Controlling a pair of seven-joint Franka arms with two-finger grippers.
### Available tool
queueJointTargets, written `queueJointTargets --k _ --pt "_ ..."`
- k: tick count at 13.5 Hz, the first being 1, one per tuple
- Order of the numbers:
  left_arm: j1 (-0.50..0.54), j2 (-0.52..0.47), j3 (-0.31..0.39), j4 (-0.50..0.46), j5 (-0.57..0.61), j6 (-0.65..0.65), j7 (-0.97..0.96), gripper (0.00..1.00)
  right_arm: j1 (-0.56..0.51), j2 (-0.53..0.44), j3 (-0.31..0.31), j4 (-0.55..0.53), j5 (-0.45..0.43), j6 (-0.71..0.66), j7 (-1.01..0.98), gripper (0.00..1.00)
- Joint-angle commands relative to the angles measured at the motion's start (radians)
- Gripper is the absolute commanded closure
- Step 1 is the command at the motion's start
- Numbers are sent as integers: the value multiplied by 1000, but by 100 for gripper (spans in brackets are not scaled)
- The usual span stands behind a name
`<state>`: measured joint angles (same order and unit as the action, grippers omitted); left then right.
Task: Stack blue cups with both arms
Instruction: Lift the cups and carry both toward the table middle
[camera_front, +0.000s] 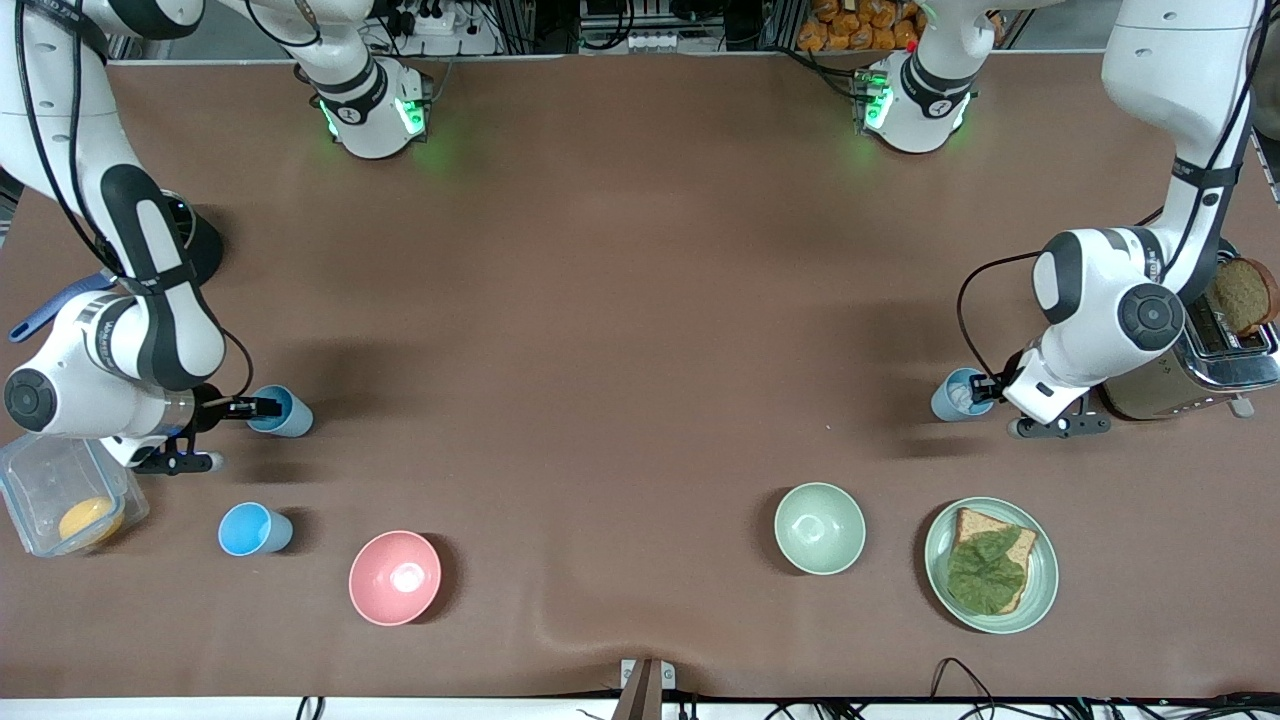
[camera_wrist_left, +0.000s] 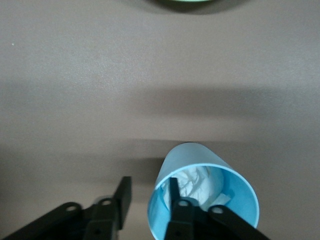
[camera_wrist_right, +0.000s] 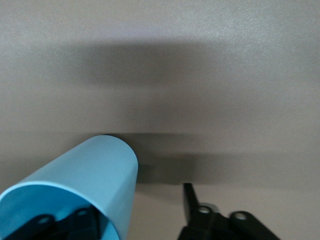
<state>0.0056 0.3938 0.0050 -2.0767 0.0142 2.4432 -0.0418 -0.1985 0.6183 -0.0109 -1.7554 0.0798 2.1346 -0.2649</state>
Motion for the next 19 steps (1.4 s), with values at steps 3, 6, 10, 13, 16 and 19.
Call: queueJointTargets --k 3,6,10,13,16,19 --pt "-22 -3 -8 40 -22 0 -9 100 -4 -6 9 2 21 -15 0 100" --pt "-25 -20 -123 81 -20 -39 -92 100 -7 -12 9 2 21 -27 0 100" --pt "-115 6 -258 174 -19 -124 -272 100 -12 -32 9 11 18 -77 -25 100" --pt "-303 62 -255 240 -10 -130 -502 100 -7 -93 8 10 -9 -152 -36 100" --pt "-430 140 -253 338 -7 -130 -677 100 36 -149 9 10 -54 -229 -17 100" --pt "-524 232 -247 450 -8 -130 -809 100 120 -210 14 11 -49 -336 125 100"
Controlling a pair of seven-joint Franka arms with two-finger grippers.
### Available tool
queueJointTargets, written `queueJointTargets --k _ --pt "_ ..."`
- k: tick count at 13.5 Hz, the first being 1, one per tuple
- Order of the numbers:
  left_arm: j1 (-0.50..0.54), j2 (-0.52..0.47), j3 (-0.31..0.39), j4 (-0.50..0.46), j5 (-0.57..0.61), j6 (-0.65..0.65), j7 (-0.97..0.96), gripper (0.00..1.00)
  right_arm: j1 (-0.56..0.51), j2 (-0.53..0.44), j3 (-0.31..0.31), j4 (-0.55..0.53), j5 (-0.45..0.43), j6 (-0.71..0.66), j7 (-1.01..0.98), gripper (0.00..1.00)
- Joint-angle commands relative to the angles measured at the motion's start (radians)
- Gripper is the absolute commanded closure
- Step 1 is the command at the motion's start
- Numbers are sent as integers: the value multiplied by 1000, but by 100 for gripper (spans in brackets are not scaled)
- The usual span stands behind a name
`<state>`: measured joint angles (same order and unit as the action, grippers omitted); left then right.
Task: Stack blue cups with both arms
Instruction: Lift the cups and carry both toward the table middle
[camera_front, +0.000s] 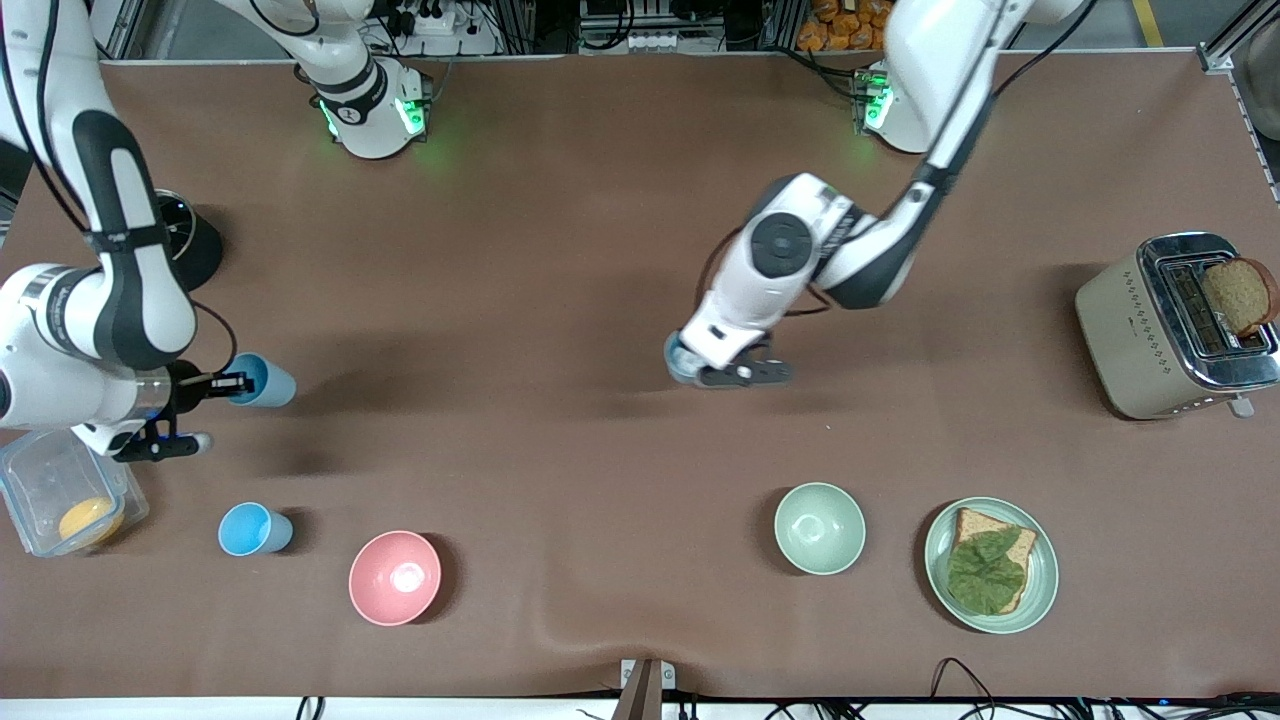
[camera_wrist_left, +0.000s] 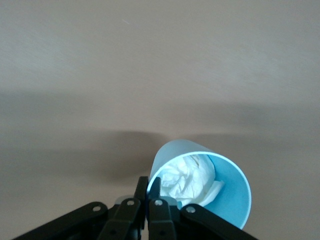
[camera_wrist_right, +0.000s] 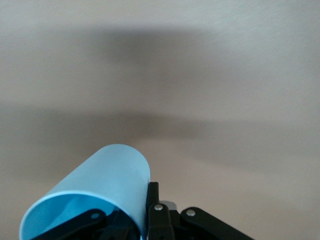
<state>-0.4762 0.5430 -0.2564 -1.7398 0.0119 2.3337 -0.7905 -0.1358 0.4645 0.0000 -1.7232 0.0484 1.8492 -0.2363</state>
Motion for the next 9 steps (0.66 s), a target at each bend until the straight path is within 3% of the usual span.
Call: queueJointTargets --k 1,3,5,7,8,9 --pt "-74 116 14 146 -6 -19 -91 100 92 -70 3 -19 -7 -73 144 100" --pt "-132 170 25 196 -6 -19 -162 100 145 -95 6 -21 34 -100 247 100" --pt "-186 187 49 213 -4 -19 -185 100 174 -133 6 -21 170 -165 304 100" --pt "-228 187 75 213 -6 -19 -206 100 203 -164 6 -21 188 -188 334 100" --pt "-228 180 77 213 -7 -19 -248 81 220 -171 8 -21 192 -189 351 100" --pt "-222 167 78 212 -4 -22 -295 29 241 -173 8 -21 203 -197 389 100"
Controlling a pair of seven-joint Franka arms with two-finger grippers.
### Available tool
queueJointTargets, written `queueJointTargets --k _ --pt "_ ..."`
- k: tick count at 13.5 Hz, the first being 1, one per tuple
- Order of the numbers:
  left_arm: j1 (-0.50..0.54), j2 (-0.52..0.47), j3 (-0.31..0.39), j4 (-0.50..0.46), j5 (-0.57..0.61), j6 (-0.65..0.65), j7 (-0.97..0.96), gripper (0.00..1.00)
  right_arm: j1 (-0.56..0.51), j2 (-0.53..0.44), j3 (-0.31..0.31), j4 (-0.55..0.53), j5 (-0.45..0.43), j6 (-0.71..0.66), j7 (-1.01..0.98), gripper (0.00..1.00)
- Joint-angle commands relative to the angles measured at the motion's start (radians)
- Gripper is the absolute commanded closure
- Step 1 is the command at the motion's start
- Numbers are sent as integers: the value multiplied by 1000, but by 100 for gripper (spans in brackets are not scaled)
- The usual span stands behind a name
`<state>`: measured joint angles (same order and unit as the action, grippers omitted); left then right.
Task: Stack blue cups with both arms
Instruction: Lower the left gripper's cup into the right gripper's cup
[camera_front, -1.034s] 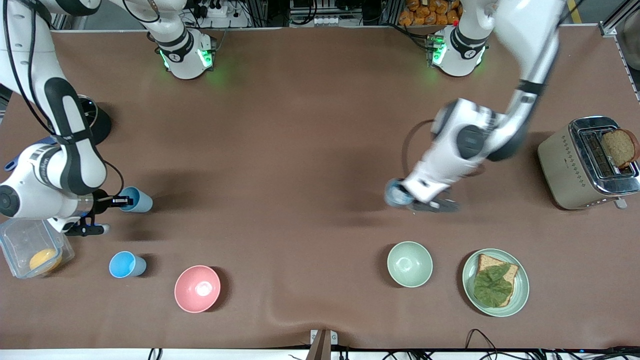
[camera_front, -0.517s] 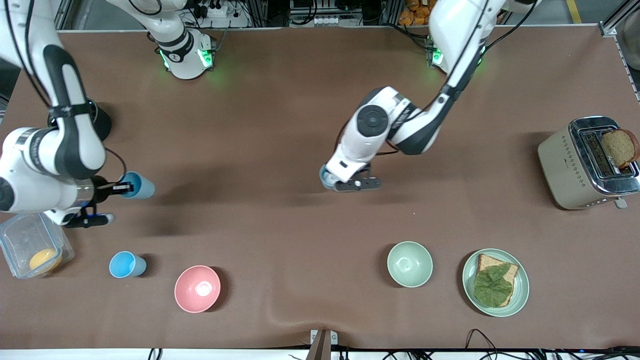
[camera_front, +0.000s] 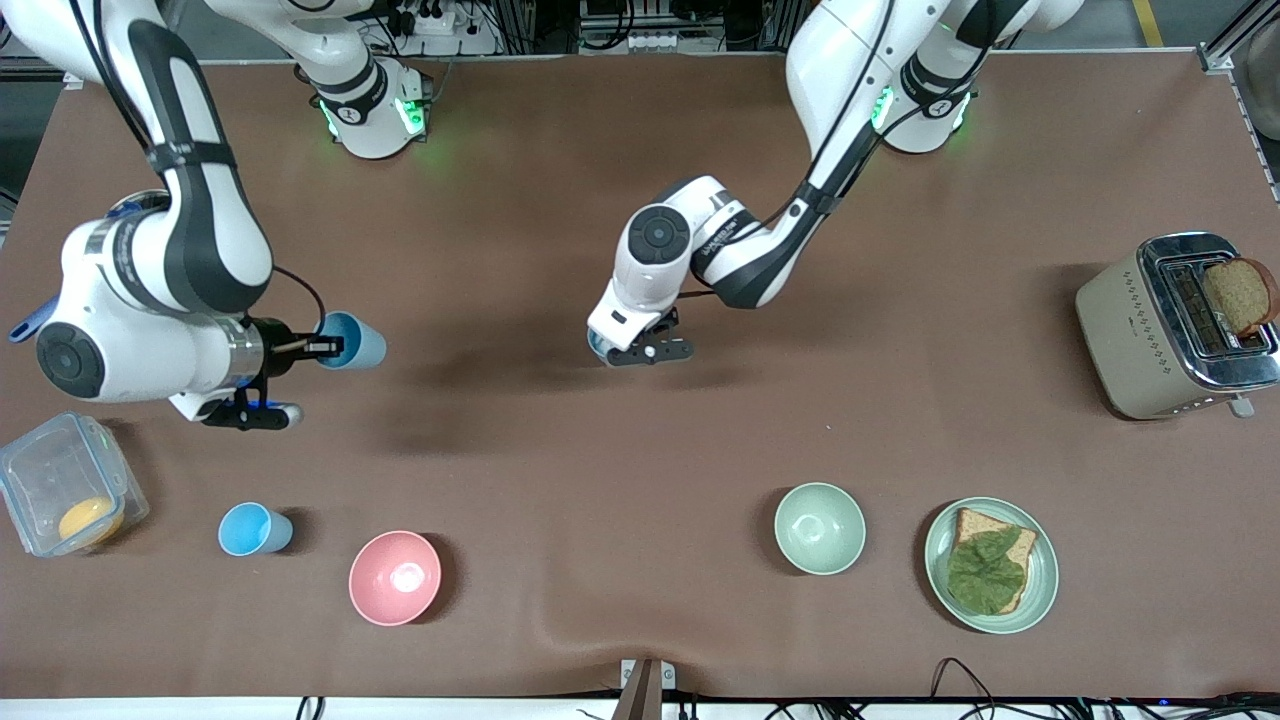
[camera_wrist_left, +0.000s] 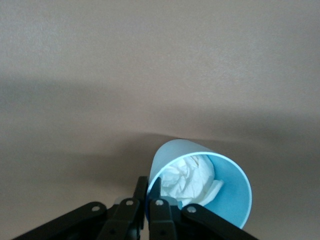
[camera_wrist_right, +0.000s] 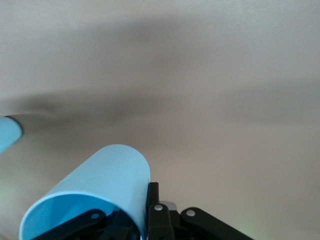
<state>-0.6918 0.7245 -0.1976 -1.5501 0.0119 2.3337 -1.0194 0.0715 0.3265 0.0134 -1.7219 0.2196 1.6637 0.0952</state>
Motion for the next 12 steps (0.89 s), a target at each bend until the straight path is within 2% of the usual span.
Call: queueJointTargets --k 1,3,5,7,9,12 --pt "-2 -34 23 16 11 -37 -70 0 69 -38 -7 -22 50 -10 104 100" --pt "3 -97 27 25 94 -150 -67 0 115 -47 -6 -19 85 8 182 100" --pt "40 -169 24 22 91 -204 -68 0 158 -56 -7 -19 131 39 230 100" --pt "54 -245 26 24 89 -290 -67 0 252 -53 -7 -19 132 95 306 100" --pt "131 -330 23 22 91 -382 -53 0 361 -38 -7 -19 132 189 438 100" --pt "271 -450 21 22 88 -503 103 0 483 -4 -9 -21 132 298 575 100"
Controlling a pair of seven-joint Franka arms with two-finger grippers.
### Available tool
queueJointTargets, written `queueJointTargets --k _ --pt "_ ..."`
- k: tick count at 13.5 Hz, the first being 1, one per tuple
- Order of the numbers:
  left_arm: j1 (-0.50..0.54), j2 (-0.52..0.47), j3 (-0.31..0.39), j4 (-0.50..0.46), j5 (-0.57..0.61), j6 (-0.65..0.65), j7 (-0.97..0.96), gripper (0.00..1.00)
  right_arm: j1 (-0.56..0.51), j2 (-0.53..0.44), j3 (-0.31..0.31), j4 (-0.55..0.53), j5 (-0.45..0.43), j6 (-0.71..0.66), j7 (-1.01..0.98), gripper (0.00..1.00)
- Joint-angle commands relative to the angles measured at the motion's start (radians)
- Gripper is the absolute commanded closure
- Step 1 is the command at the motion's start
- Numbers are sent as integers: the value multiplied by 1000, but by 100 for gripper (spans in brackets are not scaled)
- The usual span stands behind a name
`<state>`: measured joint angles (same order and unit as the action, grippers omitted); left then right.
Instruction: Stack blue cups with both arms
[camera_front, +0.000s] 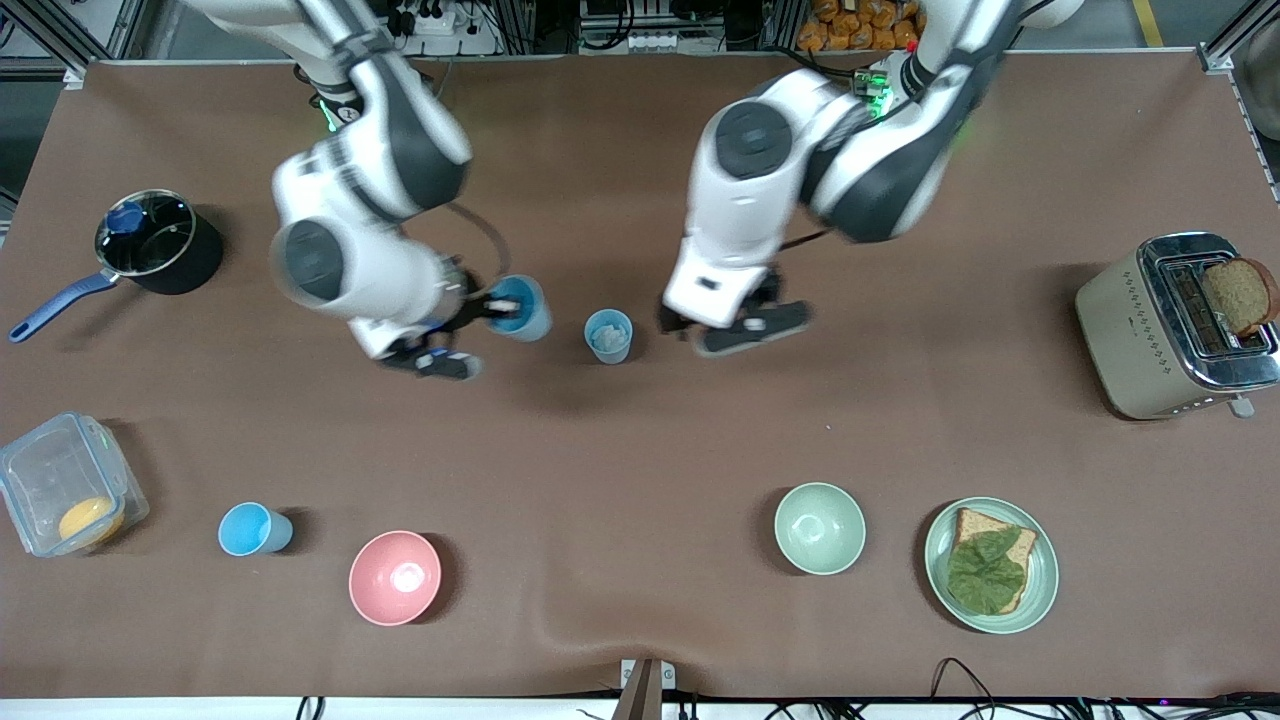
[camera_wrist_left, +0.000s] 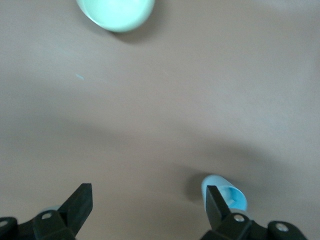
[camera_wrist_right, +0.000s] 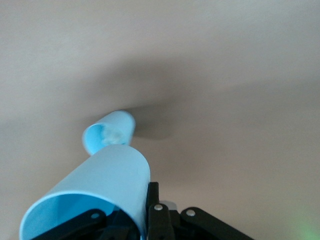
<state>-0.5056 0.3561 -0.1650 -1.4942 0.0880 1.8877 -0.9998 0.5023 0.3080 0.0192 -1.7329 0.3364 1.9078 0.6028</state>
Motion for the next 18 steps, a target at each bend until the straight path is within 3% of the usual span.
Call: queueJointTargets --k 1,6,11,14,18 --pt "132 -113 -11 -34 12 -85 157 0 71 32 -15 -11 13 77 99 100" --pt "312 -238 -13 -34 -20 -154 398 0 159 129 -16 -13 9 178 193 100" --pt "494 -319 -27 -44 -66 -203 628 0 180 169 -16 -13 1 209 213 100" --pt "555 -345 -16 -44 -70 -263 773 0 193 180 -24 -11 -7 209 212 100" --pt "562 -350 -19 -51 -92 -279 762 0 185 184 -25 -13 -63 209 222 100"
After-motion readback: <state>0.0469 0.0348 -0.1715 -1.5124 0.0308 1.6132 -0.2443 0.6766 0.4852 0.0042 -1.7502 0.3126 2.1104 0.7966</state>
